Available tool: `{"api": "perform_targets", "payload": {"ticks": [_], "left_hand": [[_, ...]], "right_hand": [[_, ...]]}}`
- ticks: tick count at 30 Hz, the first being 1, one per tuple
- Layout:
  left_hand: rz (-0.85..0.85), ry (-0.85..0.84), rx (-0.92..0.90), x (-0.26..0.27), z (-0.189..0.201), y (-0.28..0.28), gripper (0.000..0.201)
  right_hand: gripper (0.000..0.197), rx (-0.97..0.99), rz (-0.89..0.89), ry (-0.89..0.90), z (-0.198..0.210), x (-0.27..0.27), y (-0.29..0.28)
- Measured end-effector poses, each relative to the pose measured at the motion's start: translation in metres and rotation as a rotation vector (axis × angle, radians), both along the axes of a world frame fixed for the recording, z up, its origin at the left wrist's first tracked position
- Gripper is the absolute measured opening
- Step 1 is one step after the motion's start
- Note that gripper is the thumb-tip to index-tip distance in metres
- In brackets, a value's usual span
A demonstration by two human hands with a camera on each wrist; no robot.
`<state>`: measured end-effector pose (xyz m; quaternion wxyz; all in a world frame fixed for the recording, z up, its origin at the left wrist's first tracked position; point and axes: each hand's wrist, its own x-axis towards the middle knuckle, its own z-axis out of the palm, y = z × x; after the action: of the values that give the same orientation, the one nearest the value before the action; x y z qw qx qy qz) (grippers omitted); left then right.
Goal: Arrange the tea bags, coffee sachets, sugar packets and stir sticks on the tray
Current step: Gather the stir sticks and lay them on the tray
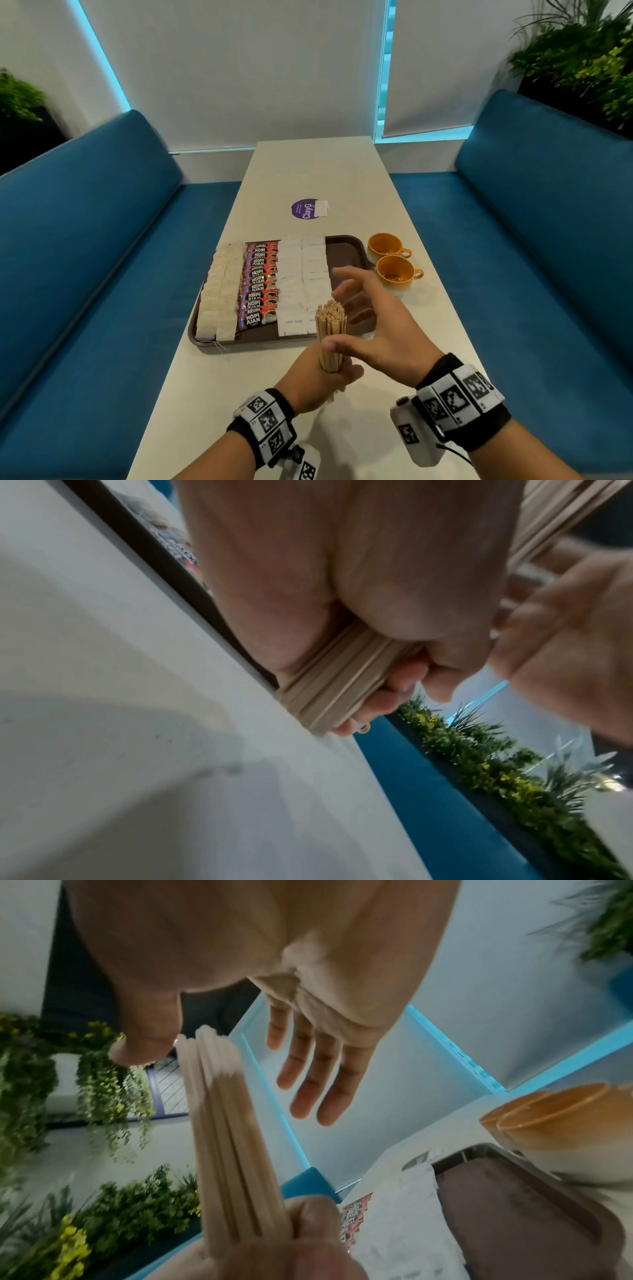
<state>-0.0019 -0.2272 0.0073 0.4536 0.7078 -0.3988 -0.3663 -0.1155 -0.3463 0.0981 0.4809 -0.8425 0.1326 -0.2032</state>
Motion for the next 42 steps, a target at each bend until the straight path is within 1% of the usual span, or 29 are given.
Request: {"api": "perform_targets", "payload": {"ticks": [2,4,5,6,8,9,11,13,15,16,17,18,19,20,21,23,24,27,28,30,31,32,33,35,37,38,40,42], "left_hand": [[0.006,0.039,-0.019,0.0,0.007,0.003,0.022],[-0.032,0.037,-0.051,-0.002,0.016,0.006,0.016],[-0.057,0.017,-0.054,-0.003,0.018,0.007,0.017],[-0.087,-0.006,-0.047,-0.004,0.019,0.007,0.017],[-0.112,0.012,-0.016,-0.007,0.02,0.006,0.007],[-0.116,0.053,-0.016,-0.009,0.021,0.006,0.009],[-0.133,0.135,-0.023,-0.011,0.025,0.006,0.021],[-0.118,0.089,-0.052,-0.011,0.027,0.007,0.035],[-0.121,-0.068,-0.078,-0.008,0.023,0.01,0.057],[-0.143,-0.088,-0.064,-0.009,0.021,0.011,0.06],[-0.145,-0.062,-0.028,-0.01,0.019,0.011,0.056],[-0.145,-0.017,-0.015,-0.012,0.021,0.012,0.046],[-0.148,0.007,-0.021,-0.016,0.025,0.01,0.034],[-0.137,0.028,-0.045,-0.018,0.027,0.01,0.026],[-0.122,0.03,-0.066,-0.02,0.032,0.008,0.028],[-0.108,-0.01,-0.073,-0.022,0.039,0.005,0.042],[-0.121,-0.04,-0.071,-0.021,0.039,0.004,0.045],[-0.145,-0.133,-0.001,-0.026,0.041,-0.003,0.027],[-0.148,-0.121,0.019,-0.027,0.041,-0.003,0.031],[-0.202,-0.005,-0.005,-0.02,0.037,0.003,0.054],[-0.246,0.025,-0.019,-0.014,0.038,0.009,0.063],[-0.261,-0.007,-0.018,-0.005,0.039,0.017,0.067],[-0.234,-0.07,-0.005,0.007,0.039,0.023,0.067],[-0.103,-0.239,-0.02,0.029,0.043,0.031,0.066],[0.035,-0.361,-0.138,0.04,0.06,0.037,0.067],[0.058,-0.418,-0.216,0.042,0.07,0.037,0.065],[0.026,-0.524,-0.334,0.039,0.09,0.034,0.055],[-0.05,-0.598,-0.382,0.03,0.101,0.027,0.04]], "right_hand": [[0.092,0.027,0.015,0.033,-0.004,0.0,-0.002],[0.086,0.081,0.093,0.102,-0.01,0.002,0.001],[0.079,0.108,0.144,0.128,-0.013,0.004,0.004],[0.069,0.116,0.189,0.138,-0.016,0.006,0.007],[0.044,0.095,0.222,0.122,-0.019,0.011,0.013],[0.038,0.091,0.215,0.118,-0.019,0.012,0.016],[0.031,0.069,0.193,0.13,-0.02,0.013,0.02],[0.026,0.006,0.184,0.127,-0.024,0.012,0.023],[0.023,0.0,0.169,0.099,-0.023,0.011,0.023],[0.023,0.027,0.155,0.079,-0.021,0.011,0.022],[0.023,0.064,0.142,0.059,-0.018,0.01,0.022],[0.025,0.104,0.134,0.035,-0.015,0.01,0.022],[0.028,0.144,0.126,0.011,-0.012,0.009,0.023],[0.031,0.189,0.114,-0.011,-0.009,0.008,0.024],[0.033,0.238,0.098,-0.03,-0.008,0.007,0.025],[0.037,0.317,0.05,-0.064,-0.01,0.008,0.028],[0.04,0.35,0.027,-0.077,-0.012,0.009,0.029],[0.043,0.437,0.0,-0.115,-0.023,0.012,0.031],[0.042,0.45,-0.003,-0.122,-0.025,0.012,0.031],[0.041,0.455,0.005,-0.12,-0.028,0.012,0.029],[0.039,0.448,0.005,-0.11,-0.029,0.011,0.026],[0.037,0.434,0.0,-0.093,-0.031,0.009,0.023],[0.035,0.422,-0.009,-0.073,-0.034,0.007,0.019],[0.035,0.429,-0.046,-0.021,-0.044,0.003,0.011],[0.034,0.428,-0.096,0.054,-0.054,-0.001,0.006],[0.033,0.432,-0.107,0.091,-0.058,-0.002,0.006],[0.036,0.437,-0.093,0.16,-0.065,-0.002,0.008],[0.037,0.414,-0.07,0.214,-0.067,0.0,0.014]]}}
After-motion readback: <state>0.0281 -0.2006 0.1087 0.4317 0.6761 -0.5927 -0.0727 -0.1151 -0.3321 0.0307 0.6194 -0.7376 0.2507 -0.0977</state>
